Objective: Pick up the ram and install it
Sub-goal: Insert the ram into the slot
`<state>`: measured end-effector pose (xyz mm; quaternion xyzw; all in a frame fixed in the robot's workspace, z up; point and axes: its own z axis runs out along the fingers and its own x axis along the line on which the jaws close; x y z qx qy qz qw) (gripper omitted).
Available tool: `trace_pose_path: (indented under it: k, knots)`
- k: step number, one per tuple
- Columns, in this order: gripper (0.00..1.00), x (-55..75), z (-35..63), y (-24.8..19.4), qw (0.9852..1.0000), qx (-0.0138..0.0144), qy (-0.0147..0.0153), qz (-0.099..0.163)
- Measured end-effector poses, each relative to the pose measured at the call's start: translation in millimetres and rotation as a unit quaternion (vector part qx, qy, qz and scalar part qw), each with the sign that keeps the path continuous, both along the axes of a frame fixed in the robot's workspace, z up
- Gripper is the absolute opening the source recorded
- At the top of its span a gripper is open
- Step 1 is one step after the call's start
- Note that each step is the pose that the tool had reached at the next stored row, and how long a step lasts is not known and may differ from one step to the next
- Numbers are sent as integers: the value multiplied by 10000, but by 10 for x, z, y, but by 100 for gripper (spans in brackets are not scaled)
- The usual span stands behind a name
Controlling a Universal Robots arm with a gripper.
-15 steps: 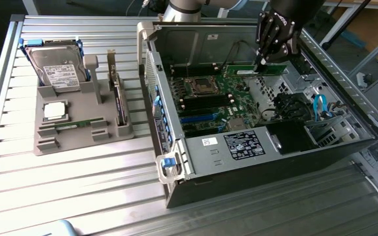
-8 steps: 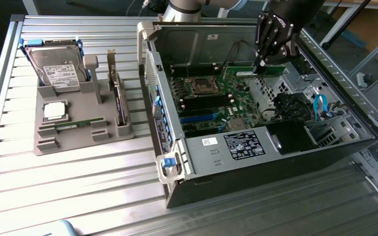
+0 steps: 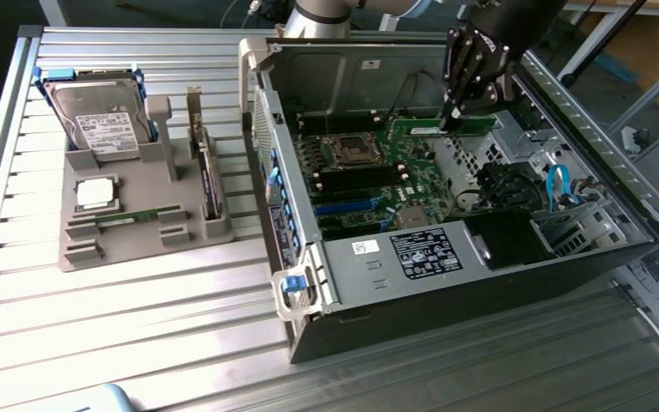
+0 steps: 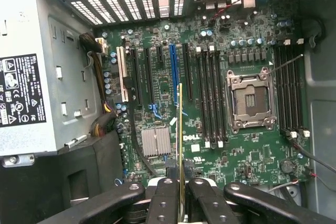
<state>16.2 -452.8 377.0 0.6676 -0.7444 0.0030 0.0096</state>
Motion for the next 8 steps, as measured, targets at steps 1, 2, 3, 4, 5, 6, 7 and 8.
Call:
trace_pose_path:
  k: [1, 2, 3, 4, 5, 6, 7, 8]
  knots:
    - [14, 0, -6, 0, 10000, 0, 0, 0]
    - [14, 0, -12, 0, 10000, 0, 0, 0]
    - [14, 0, -18, 0, 10000, 0, 0, 0]
    - [14, 0, -23, 0, 10000, 0, 0, 0]
    - [14, 0, -29, 0, 10000, 0, 0, 0]
    - [14, 0, -35, 0, 10000, 0, 0, 0]
    - [14, 0, -39, 0, 10000, 0, 0, 0]
    - [14, 0, -45, 0, 10000, 0, 0, 0]
